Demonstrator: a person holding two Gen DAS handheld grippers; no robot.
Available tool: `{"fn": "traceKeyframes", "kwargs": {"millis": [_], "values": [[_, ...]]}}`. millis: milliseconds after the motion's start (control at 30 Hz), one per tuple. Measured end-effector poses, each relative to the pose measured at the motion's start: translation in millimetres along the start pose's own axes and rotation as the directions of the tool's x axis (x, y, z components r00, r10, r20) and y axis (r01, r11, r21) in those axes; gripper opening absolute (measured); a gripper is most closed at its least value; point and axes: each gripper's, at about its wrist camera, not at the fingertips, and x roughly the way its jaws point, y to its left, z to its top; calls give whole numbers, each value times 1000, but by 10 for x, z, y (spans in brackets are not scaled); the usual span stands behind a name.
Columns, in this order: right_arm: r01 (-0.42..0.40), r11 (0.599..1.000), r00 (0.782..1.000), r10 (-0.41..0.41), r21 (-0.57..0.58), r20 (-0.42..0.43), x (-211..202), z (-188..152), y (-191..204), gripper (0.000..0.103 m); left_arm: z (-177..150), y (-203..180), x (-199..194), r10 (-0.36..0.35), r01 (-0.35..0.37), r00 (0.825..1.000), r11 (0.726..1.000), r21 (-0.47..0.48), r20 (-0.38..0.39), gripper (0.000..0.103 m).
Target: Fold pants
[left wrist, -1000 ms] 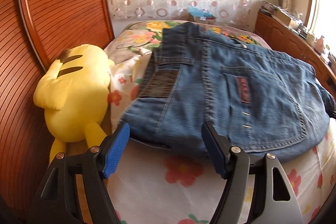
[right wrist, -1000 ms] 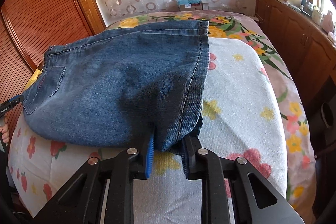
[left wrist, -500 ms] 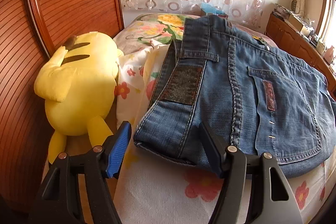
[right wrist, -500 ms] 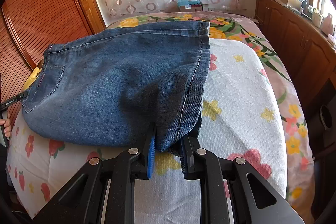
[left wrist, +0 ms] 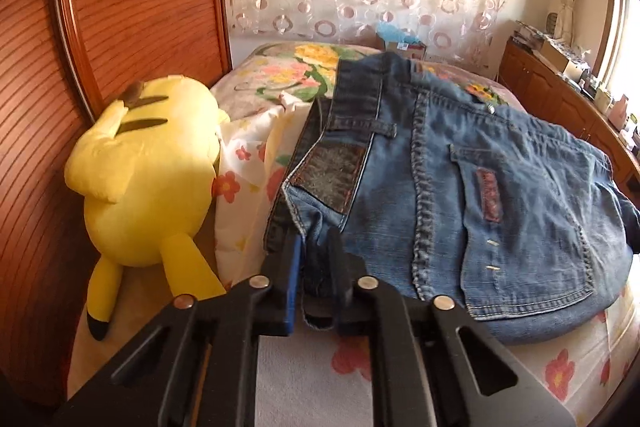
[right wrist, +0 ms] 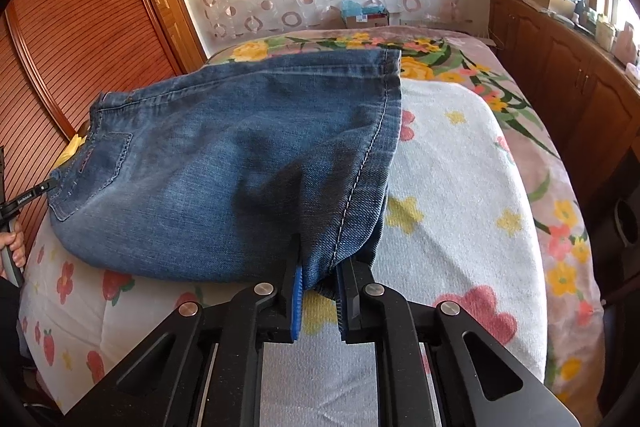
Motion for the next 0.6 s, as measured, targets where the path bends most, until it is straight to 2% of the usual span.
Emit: {"fn": "traceKeyframes", "kwargs": {"millis": [167,600], "values": [[10,1000,997,-9,-16,75,-230,53,52,9,75,30,-267,-21,23,997,999,-35,68,11],[75,995,973,-60,-63,223,-881,-24,154,8,160,-201,-992,-61,58,978,998,22,198,9]]}}
